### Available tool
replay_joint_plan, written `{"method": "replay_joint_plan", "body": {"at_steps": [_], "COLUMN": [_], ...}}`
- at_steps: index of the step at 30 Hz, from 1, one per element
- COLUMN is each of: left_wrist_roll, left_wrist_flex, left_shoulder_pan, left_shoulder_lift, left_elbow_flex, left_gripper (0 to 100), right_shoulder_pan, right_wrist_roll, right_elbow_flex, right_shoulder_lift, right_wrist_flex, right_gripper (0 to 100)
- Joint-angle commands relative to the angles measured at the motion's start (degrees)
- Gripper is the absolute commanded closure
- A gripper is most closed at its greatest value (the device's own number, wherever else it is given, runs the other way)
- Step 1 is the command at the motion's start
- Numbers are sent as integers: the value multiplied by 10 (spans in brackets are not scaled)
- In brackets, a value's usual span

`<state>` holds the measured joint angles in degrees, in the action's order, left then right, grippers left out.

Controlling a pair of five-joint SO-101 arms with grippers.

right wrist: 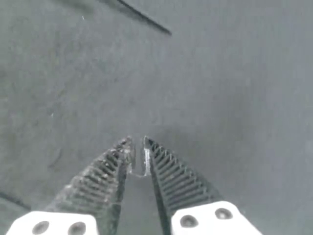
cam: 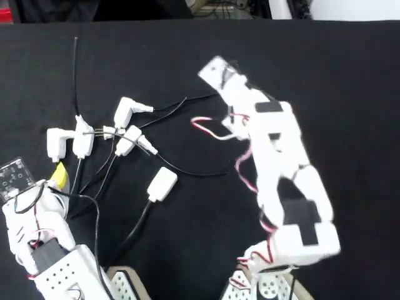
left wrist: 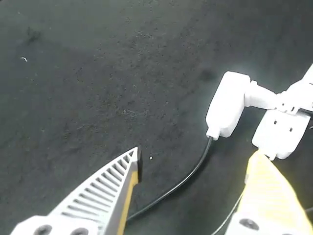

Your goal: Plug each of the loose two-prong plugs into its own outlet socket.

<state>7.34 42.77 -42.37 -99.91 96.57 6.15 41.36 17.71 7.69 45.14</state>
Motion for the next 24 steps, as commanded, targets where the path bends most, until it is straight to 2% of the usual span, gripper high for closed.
{"method": "replay_joint_plan", "body": {"at_steps": [1,5,8,11,13,16,19,24], "left_wrist_roll": [29,95,135,154,156,156,156,146], "left_wrist_flex": [12,60,79,84,84,84,84,52], "left_shoulder_pan": [7,65,97,111,112,115,115,109], "left_shoulder_lift": [1,-4,-4,0,1,1,1,-4], "left_elbow_flex": [10,10,10,10,10,10,10,10], "left_gripper": [658,658,658,658,658,658,658,658], "right_shoulder_pan": [16,21,34,39,38,35,24,21], "right_wrist_roll": [-72,-209,-271,-275,-256,-211,-215,-214], "right_elbow_flex": [-145,-262,-311,-335,-335,-342,-345,-351], "right_shoulder_lift": [73,167,212,228,228,228,228,218], "right_wrist_flex": [20,27,39,65,64,52,52,164], "right_gripper": [972,971,910,832,823,852,901,974]}}
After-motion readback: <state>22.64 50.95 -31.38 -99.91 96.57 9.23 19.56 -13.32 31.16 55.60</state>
